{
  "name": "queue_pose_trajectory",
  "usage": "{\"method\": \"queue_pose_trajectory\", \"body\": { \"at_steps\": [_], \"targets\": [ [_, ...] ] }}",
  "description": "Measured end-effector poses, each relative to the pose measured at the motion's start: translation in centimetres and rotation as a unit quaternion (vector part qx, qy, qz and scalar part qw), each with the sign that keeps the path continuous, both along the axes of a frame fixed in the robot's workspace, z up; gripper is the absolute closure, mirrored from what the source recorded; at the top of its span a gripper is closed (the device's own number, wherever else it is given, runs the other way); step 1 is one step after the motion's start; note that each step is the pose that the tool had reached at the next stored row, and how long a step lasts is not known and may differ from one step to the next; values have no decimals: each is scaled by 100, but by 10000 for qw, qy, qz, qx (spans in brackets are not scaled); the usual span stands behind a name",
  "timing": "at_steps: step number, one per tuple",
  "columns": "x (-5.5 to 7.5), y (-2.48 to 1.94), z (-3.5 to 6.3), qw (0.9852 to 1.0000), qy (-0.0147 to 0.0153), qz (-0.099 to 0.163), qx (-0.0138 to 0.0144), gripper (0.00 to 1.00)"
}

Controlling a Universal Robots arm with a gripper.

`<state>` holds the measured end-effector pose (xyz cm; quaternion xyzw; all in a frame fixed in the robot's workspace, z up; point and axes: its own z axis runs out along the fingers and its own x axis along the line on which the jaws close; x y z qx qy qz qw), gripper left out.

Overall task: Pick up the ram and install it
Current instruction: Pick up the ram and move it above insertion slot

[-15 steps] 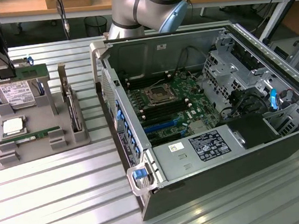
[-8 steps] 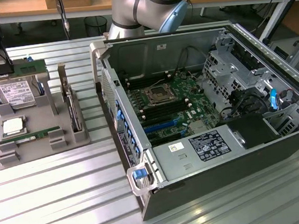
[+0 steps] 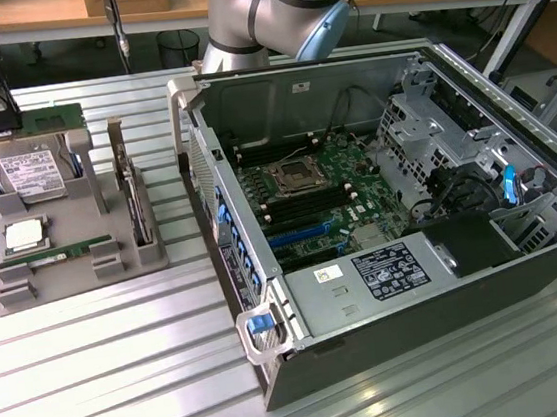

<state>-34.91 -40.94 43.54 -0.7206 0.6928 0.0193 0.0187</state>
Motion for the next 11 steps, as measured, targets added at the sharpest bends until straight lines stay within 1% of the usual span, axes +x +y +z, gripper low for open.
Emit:
{"method": "queue_pose_trajectory", "body": {
  "at_steps": [11],
  "targets": [
    [0, 0, 106, 10000, 0, 0, 5, 87]
  ]
}}
